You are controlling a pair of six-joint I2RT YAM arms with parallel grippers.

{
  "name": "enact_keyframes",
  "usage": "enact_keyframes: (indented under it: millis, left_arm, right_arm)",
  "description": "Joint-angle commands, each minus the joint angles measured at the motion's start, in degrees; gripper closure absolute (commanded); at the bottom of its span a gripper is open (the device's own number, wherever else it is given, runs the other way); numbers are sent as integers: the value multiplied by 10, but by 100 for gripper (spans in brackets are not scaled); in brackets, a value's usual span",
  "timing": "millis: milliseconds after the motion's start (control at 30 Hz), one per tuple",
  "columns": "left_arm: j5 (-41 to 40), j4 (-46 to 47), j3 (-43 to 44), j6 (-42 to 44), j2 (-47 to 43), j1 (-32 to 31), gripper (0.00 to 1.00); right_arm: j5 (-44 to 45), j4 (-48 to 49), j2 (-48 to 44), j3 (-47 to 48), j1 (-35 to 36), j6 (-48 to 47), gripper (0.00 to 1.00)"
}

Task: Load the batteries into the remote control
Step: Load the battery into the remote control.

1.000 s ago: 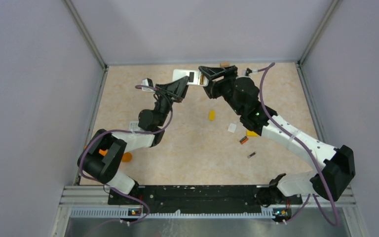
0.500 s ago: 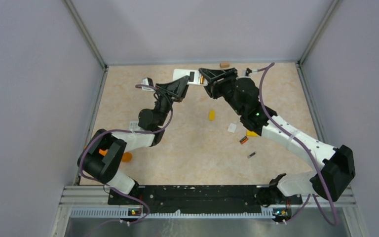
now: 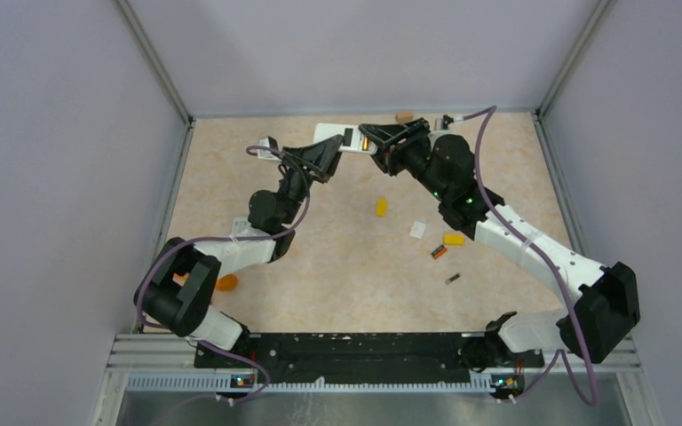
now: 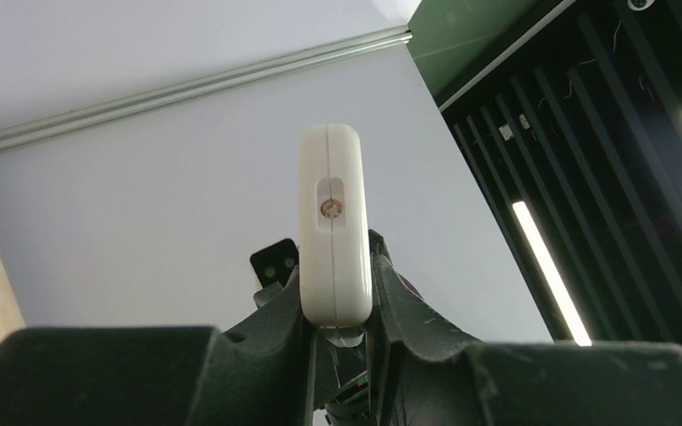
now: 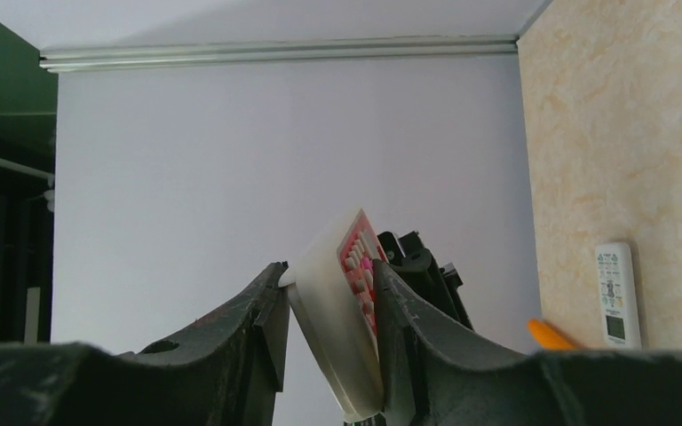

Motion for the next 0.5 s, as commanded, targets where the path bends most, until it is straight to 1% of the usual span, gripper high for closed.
enact_keyframes:
  millis: [0, 67, 167, 467]
  left_arm:
    - [43, -23, 29, -10, -25, 3, 100]
    - [52, -30, 30, -35, -28, 5, 100]
    - [59, -39, 31, -61, -35, 6, 100]
    - [62, -77, 15, -45, -90, 23, 100]
  right_arm:
    - [-138, 6, -25, 6, -19, -15, 88]
    - [-161, -9, -31, 5, -27, -28, 88]
    - [-172, -31, -43, -3, -40, -51, 88]
    - [-221, -30, -49, -31, -65, -77, 95]
